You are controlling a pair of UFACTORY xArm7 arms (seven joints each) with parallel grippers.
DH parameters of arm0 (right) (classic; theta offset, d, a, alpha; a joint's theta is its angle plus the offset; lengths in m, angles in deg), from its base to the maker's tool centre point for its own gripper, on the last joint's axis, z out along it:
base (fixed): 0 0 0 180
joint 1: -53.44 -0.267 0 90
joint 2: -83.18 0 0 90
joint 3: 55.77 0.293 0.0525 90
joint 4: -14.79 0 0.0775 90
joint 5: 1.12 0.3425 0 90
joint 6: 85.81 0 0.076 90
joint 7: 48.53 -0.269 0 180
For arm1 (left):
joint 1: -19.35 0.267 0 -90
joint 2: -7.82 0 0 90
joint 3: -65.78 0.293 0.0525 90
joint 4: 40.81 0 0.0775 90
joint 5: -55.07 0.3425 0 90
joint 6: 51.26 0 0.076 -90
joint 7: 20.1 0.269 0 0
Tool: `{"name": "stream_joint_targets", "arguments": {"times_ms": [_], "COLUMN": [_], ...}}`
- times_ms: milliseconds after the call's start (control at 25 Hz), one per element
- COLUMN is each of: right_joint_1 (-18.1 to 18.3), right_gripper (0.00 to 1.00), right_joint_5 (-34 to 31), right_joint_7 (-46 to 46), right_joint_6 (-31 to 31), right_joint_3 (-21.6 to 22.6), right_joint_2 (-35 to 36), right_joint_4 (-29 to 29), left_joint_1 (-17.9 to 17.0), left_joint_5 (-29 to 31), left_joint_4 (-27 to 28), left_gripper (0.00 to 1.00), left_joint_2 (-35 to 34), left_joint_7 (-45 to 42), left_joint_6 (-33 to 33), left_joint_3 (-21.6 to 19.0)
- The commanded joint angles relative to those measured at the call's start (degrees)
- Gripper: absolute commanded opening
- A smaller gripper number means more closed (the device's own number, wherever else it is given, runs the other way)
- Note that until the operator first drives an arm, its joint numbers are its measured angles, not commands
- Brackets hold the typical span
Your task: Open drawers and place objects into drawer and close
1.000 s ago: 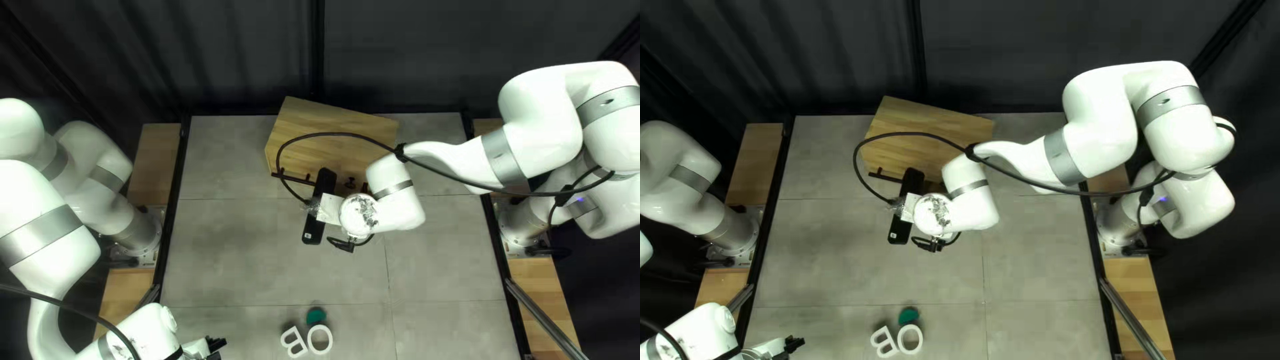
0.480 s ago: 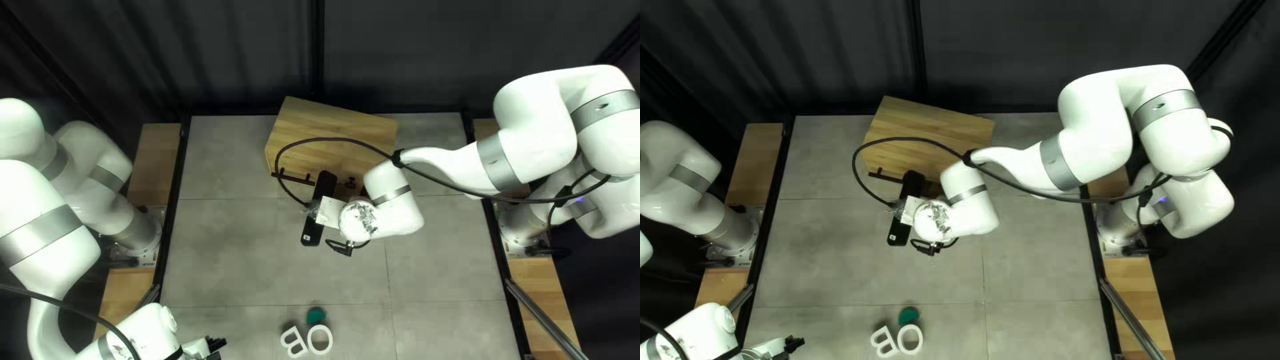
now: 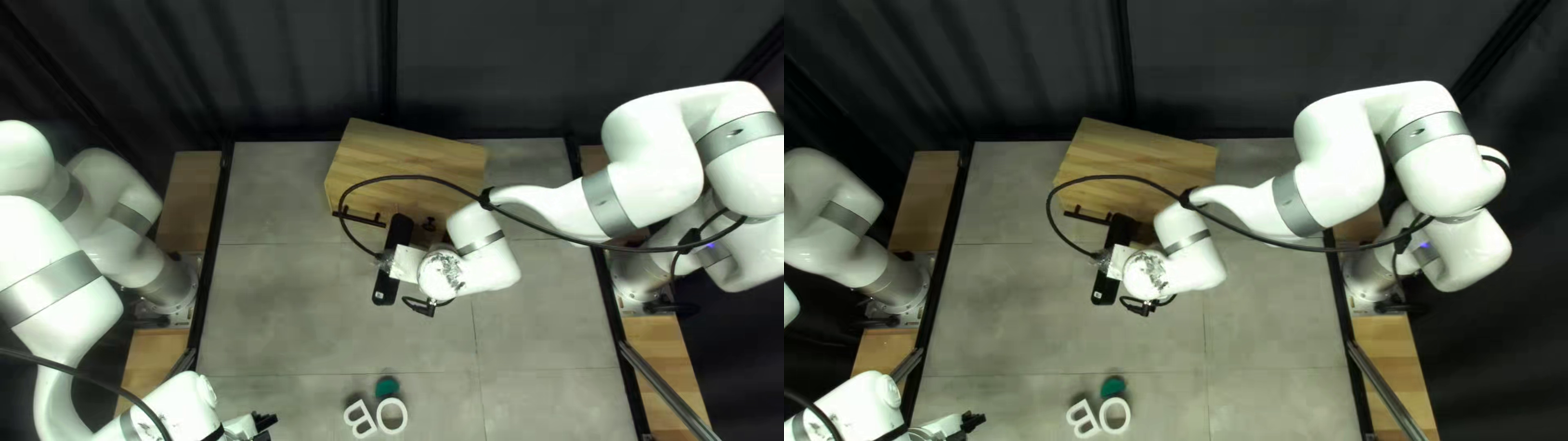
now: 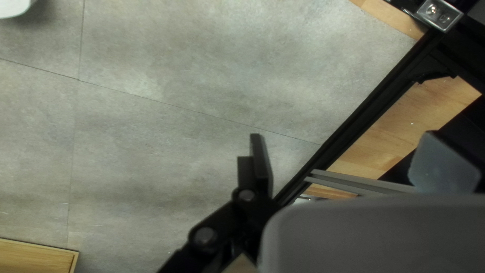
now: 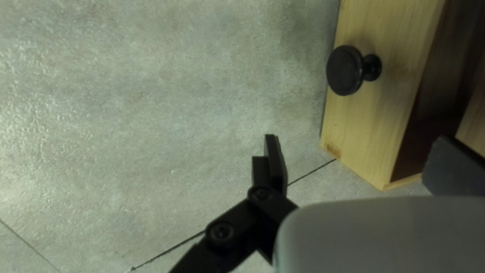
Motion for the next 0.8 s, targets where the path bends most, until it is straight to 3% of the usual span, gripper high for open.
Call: {"name": "stream_joint_targets", "arguments": {"times_ms": [40,800], "right_joint_1": [0.22,0.29], "right_gripper": [1.00,1.00], "right_joint_5": [0.09,-2.07], "right_joint_7": [0.05,0.09], "right_joint_6": [-0.25,-2.76], "right_joint_3": [-0.10,-0.61], "right_joint_2": [0.54,1.00], "right_joint_4": [0.18,-2.20], "left_joint_1": [0.00,0.00], "left_joint_5": [0.00,0.00], "left_joint_4": [0.00,0.00], "left_gripper": [1.00,1.00], "left_joint_2": [0.00,0.00], "left_joint_7": [0.00,0.00], "left_joint_6": [0.00,0.00], "left_joint_3": [0.00,0.00]}}
